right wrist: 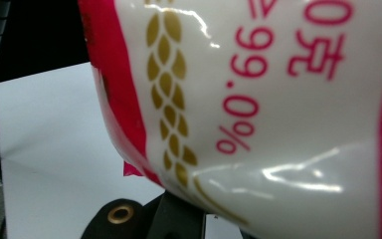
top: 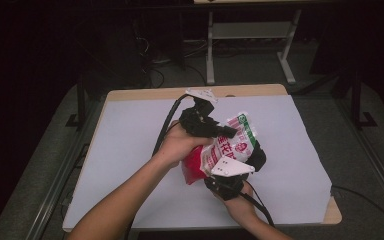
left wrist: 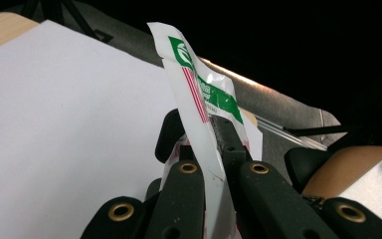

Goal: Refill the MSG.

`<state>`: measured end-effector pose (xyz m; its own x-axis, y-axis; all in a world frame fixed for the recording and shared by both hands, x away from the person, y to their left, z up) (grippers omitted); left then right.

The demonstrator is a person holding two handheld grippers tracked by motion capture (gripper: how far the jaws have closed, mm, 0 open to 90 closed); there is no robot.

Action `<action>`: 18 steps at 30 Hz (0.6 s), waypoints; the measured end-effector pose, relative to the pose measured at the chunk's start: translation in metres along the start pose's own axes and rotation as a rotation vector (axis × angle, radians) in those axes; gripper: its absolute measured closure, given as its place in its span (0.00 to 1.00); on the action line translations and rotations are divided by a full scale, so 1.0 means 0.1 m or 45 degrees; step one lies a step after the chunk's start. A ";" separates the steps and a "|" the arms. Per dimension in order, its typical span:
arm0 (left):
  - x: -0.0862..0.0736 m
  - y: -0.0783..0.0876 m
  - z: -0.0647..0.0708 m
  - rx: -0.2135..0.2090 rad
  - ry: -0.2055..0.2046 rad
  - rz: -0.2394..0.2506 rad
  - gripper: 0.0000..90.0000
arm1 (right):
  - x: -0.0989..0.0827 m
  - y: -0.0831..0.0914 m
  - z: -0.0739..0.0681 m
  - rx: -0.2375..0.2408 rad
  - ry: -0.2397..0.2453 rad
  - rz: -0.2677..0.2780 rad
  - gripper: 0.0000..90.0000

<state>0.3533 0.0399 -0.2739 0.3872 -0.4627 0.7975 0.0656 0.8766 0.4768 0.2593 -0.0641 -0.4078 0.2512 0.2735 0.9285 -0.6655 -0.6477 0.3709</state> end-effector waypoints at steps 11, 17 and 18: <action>0.00 -0.07 -0.04 -0.011 0.001 -0.054 1.00 | -0.03 -0.02 -0.01 0.017 -0.019 -0.015 1.00; 0.03 -0.09 -0.04 -0.011 0.005 -0.071 1.00 | -0.03 -0.01 -0.01 0.012 -0.030 -0.008 1.00; 0.03 -0.09 -0.04 -0.010 0.006 -0.071 1.00 | -0.03 -0.01 -0.01 0.011 -0.031 -0.007 1.00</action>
Point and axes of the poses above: each handheld gripper's, and its own axes: y roughly backward along the jaws, x roughly out of its top, z roughly to its right, the point moved 1 cm from there along -y, roughly forward along the jaws, and after that the axes turned 8 degrees about -x, right-handed, at the moved point
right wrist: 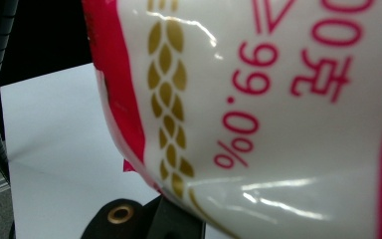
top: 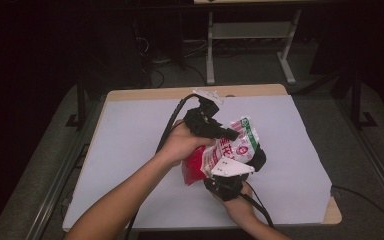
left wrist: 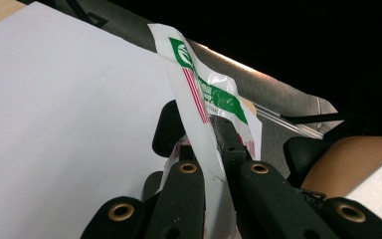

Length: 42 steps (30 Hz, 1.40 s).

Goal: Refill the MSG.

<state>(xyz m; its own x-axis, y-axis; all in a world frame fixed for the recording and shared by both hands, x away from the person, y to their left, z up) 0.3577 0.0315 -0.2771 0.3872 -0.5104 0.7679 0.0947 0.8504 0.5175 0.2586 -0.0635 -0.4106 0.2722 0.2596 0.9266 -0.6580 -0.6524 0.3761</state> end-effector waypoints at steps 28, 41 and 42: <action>0.01 -0.01 -0.01 0.023 0.043 -0.035 1.00 | 0.00 0.00 -0.06 -0.004 0.003 0.011 1.00; 0.03 -0.02 -0.03 0.033 0.076 -0.046 1.00 | 0.00 0.00 -0.06 -0.013 0.012 0.021 1.00; 0.03 -0.02 -0.03 0.034 0.076 -0.049 1.00 | 0.00 -0.01 -0.06 -0.012 0.017 0.022 1.00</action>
Point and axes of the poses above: each handheld gripper's, and its own axes: y roughly backward along the jaws, x roughly out of its top, z roughly to its right, the point moved 1 cm from there along -y, roughly forward along the jaws, and after that the axes turned 8 degrees about -x, right-handed, at the moved point
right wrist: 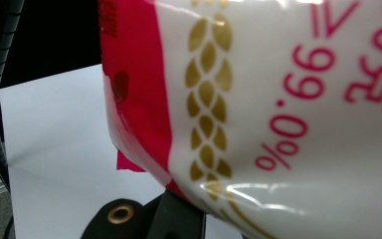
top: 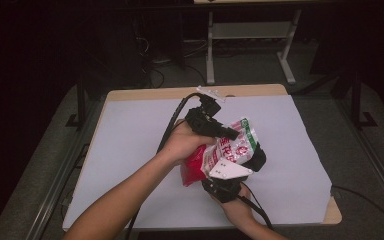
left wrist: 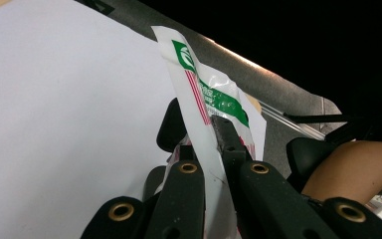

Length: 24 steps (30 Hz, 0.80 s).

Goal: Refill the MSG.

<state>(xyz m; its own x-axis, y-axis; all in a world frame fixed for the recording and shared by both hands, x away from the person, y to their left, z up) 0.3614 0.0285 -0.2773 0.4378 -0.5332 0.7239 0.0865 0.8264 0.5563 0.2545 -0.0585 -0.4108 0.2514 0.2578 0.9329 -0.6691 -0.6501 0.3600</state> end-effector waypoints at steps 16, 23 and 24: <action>0.01 -0.03 0.02 0.001 0.030 -0.003 1.00 | 0.00 0.00 -0.01 0.014 0.003 0.003 1.00; -0.01 -0.01 0.02 0.002 0.027 0.003 1.00 | 0.00 -0.01 -0.02 0.016 0.011 0.003 1.00; -0.01 -0.01 0.02 0.003 0.029 0.004 1.00 | 0.00 -0.01 -0.02 0.017 0.010 0.003 1.00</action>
Point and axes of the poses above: each handheld gripper's, and its own axes: y roughly backward along the jaws, x roughly out of its top, z roughly to its right, the point moved 1 cm from there along -y, roughly forward along the jaws, and after that the axes turned 8 degrees about -x, right-handed, at the moved point
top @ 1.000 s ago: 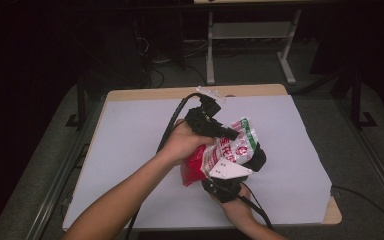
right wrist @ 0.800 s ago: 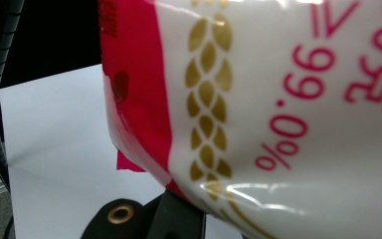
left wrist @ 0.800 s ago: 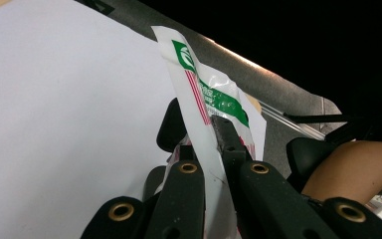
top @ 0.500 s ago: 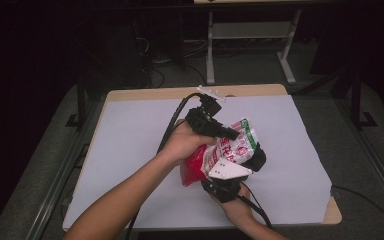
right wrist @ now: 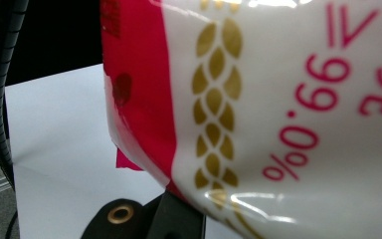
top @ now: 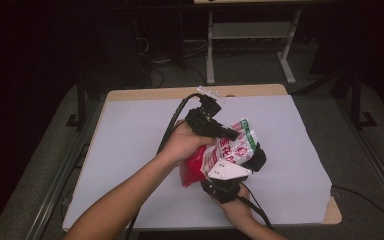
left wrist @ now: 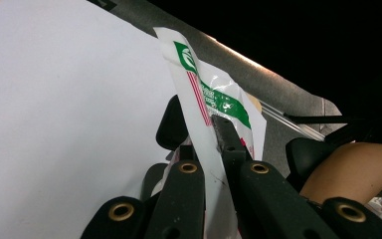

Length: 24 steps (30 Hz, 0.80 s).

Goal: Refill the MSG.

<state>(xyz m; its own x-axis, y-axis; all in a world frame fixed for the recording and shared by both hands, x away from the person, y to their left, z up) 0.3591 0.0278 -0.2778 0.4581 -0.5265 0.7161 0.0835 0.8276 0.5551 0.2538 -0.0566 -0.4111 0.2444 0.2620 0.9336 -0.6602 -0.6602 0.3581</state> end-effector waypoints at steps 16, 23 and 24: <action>0.00 -0.03 0.00 0.005 -0.002 -0.007 1.00 | -0.01 -0.01 -0.02 0.004 -0.006 0.001 1.00; 0.00 -0.03 0.00 0.006 0.000 -0.011 1.00 | -0.01 -0.01 -0.02 0.007 -0.009 0.000 1.00; 0.00 -0.03 0.00 0.005 0.000 -0.011 1.00 | -0.01 -0.01 -0.02 0.007 -0.009 0.001 1.00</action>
<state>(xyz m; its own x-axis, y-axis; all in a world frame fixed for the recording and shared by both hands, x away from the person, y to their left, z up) 0.3588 0.0251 -0.2798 0.4571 -0.5339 0.7114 0.0838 0.8221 0.5631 0.2530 -0.0545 -0.4122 0.2490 0.2563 0.9340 -0.6567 -0.6641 0.3574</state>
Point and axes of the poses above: each handheld gripper's, and its own axes: y roughly backward along the jaws, x roughly out of its top, z roughly to its right, the point moved 1 cm from there along -y, roughly forward along the jaws, and after that the axes turned 8 degrees about -x, right-handed, at the moved point
